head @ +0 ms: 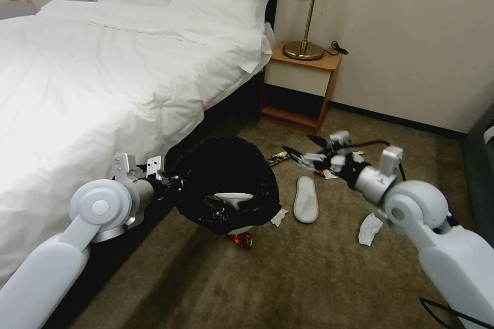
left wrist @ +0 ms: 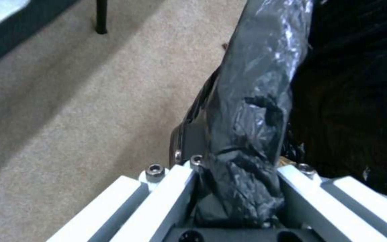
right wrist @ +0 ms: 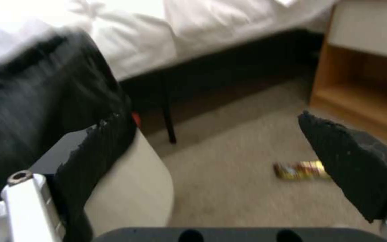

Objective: Pick up the trash bin, then pick up the garbage on the floor and place it into the trash bin.

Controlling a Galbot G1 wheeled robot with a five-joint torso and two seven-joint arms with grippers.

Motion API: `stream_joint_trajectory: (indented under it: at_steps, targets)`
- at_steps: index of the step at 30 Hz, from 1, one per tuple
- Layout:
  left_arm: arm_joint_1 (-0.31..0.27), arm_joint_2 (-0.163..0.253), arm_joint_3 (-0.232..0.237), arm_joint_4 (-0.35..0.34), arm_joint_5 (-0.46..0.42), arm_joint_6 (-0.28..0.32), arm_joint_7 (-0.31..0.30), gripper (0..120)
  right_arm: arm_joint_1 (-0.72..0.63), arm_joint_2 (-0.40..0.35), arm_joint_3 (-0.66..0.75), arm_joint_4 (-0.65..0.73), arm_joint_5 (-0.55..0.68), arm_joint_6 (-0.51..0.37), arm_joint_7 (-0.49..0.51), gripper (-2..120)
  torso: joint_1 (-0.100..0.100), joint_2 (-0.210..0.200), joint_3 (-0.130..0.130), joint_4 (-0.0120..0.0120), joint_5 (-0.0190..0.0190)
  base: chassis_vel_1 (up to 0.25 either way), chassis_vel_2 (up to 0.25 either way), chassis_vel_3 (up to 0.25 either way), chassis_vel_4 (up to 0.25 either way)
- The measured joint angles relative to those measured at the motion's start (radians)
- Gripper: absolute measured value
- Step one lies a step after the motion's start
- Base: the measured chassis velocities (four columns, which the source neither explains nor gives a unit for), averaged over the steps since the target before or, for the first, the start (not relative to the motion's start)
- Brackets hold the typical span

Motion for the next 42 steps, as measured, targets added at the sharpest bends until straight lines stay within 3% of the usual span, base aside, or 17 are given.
stream_joint_trajectory:
  at_steps: [13, 16, 21, 26, 30, 42]
  targets:
    - [0.119, 0.04, -0.128, -0.06, 0.005, 0.0, 0.006, 0, -0.079, 0.08, -0.022, -0.083, -0.124, 0.059, 0.072, 100, 0.0, 0.0, 0.0, 0.0004, -0.0002, 0.0, 0.0, 0.0, 0.0]
    - [0.163, 0.049, -0.169, -0.087, 0.01, 0.0, 0.007, 0, -0.125, 0.106, -0.005, -0.072, -0.148, 0.1, 0.136, 100, 0.0, 0.0, 0.0, 0.0006, -0.0001, 0.0, 0.0, 0.0, 0.0]
    - [0.2, 0.056, -0.191, -0.111, 0.014, 0.0, 0.007, 0, -0.176, 0.137, 0.03, -0.05, -0.205, 0.173, 0.222, 100, 0.0, 0.0, 0.0, 0.0005, -0.0002, 0.0, 0.0, 0.0, 0.0]
    - [0.213, 0.055, -0.201, -0.119, 0.033, 0.0, 0.011, 0, -0.222, 0.173, 0.077, -0.041, -0.251, 0.213, 0.232, 100, 0.0, 0.0, 0.0, 0.0005, -0.0002, 0.0, 0.0, 0.0, 0.0]
    - [0.225, 0.06, -0.215, -0.131, 0.05, 0.0, 0.015, 0, -0.297, 0.251, 0.147, -0.014, -0.303, 0.248, 0.259, 100, 0.0, 0.0, 0.0, 0.0003, 0.0, 0.0, 0.0, 0.0, 0.0]
    - [0.241, 0.076, -0.216, -0.161, 0.056, 0.0, 0.018, 0, -0.355, 0.296, 0.202, 0.022, -0.32, 0.252, 0.224, 100, 0.0, 0.0, 0.0, 0.0005, -0.0001, 0.0, 0.0, 0.0, 0.0]
